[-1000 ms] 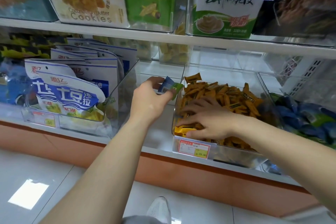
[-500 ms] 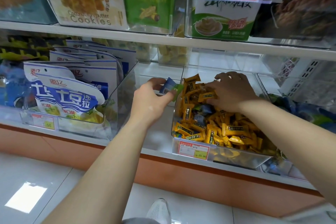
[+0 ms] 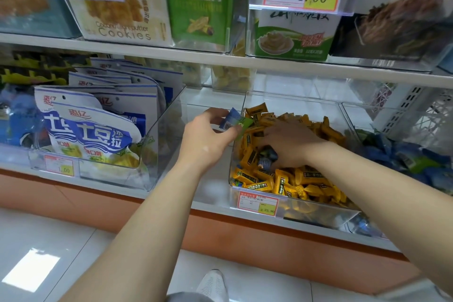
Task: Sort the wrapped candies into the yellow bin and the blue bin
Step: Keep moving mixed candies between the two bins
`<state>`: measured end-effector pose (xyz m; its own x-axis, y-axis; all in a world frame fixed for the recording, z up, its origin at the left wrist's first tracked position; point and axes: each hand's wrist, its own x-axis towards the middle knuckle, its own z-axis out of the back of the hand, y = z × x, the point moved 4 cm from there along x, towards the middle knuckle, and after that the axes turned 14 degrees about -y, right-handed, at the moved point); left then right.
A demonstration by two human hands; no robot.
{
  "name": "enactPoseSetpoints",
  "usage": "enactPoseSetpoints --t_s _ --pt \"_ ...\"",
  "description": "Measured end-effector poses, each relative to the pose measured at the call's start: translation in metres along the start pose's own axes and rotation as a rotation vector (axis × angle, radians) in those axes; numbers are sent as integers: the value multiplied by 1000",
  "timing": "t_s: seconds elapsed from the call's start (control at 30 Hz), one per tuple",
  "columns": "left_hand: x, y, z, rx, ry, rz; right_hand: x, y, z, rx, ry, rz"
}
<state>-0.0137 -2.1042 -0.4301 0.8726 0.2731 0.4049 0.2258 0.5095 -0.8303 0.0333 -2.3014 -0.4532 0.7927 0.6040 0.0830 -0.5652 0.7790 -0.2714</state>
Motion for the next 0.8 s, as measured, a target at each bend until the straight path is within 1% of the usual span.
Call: enactPoseSetpoints --t_s 0.07,0.23,0.37,0.47,0.57,0.7,0.8 --pt "0 1 0 -2 -1 -1 2 4 -2 -3 7 7" --pt "1 1 -2 -6 7 -5 4 5 -9 76 51 -46" --pt "0 1 -3 -10 9 -4 8 8 -10 266 95 -75" --pt "0 0 -3 -10 9 -6 6 2 -5 395 78 -127" --pt "0 -1 -3 -11 -2 -7 -2 -11 8 487 -12 -222" --pt "-1 -10 -2 -30 -42 -13 -21 -28 33 620 -216 -418" --pt "-7 -24 -7 -95 -70 6 -44 -38 48 731 -384 -542"
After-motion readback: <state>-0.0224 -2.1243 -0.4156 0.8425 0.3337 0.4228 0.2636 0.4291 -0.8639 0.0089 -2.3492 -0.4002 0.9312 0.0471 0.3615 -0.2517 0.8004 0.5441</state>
